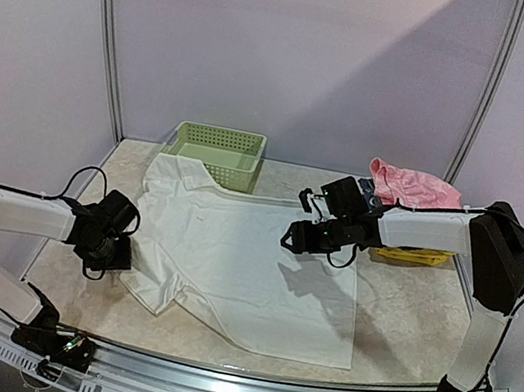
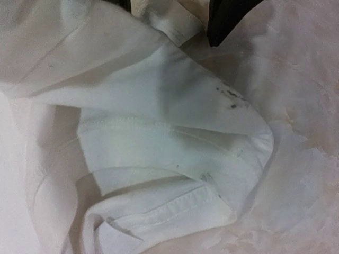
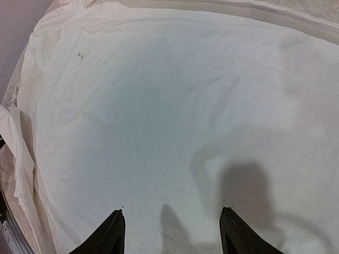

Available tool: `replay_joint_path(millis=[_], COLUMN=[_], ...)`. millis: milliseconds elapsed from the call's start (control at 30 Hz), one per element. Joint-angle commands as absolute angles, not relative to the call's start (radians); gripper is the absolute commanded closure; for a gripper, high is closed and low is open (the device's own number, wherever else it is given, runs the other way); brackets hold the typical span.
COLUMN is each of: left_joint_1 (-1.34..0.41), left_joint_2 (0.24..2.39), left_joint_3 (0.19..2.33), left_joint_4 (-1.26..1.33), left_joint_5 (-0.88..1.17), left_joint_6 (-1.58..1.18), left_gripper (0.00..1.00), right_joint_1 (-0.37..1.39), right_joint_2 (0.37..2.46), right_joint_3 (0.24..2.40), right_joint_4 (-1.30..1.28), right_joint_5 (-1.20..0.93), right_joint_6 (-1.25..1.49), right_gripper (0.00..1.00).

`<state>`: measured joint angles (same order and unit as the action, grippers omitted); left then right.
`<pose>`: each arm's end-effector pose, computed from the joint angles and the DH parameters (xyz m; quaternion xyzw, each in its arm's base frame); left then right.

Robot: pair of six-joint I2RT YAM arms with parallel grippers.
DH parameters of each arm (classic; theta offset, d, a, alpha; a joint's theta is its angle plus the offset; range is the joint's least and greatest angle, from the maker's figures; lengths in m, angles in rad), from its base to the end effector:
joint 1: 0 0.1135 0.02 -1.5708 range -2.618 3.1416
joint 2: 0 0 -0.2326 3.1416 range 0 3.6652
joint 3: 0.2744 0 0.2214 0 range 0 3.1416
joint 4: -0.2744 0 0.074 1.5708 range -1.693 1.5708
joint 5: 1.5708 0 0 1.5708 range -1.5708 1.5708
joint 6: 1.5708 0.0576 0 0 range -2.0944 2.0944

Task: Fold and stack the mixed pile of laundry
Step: Pick up the flattened T-shirt from the center of the board.

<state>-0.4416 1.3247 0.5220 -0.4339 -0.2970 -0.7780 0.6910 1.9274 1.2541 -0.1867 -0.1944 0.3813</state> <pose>0.1852 -0.0689 0.1056 -0.1875 0.9573 0.0254 0.2184 0.2937 0.2574 0.1466 -0.1773 0.9167 0.2551 0.2513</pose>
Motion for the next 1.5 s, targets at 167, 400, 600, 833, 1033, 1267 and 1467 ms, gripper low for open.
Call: replay_joint_path(millis=[167, 400, 600, 833, 1033, 1267, 1467], left_joint_1=[-0.431, -0.468, -0.542, -0.610, -0.662, -0.714, -0.719], left_joint_2=[1.319, 1.141, 0.868, 0.669, 0.570, 0.464, 0.468], left_joint_3=[0.433, 0.436, 0.521, 0.581, 0.572, 0.511, 0.475], left_joint_4=[-0.343, -0.472, -0.718, -0.890, -0.928, -0.890, -0.826], left_joint_5=[-0.195, -0.213, -0.307, -0.336, -0.289, -0.271, -0.229], left_joint_6=[-0.828, -0.851, -0.875, -0.917, -0.982, -1.003, -0.951], left_gripper=[0.84, 1.00, 1.00, 1.00, 1.00, 1.00, 1.00], right_joint_1=[0.689, 0.689, 0.688, 0.688, 0.689, 0.689, 0.726], right_joint_2=[1.897, 1.879, 1.809, 1.685, 1.515, 1.330, 1.331], right_joint_3=[1.241, 1.226, 1.171, 1.082, 0.956, 0.878, 0.807], right_joint_4=[-0.197, -0.206, -0.220, -0.335, -0.507, -0.686, -0.729], right_joint_5=[-0.179, -0.162, -0.125, -0.041, 0.095, 0.156, 0.068], right_joint_6=[0.384, 0.393, 0.423, 0.465, 0.581, 0.707, 0.786], right_gripper=[0.38, 0.38, 0.36, 0.31, 0.28, 0.24, 0.25])
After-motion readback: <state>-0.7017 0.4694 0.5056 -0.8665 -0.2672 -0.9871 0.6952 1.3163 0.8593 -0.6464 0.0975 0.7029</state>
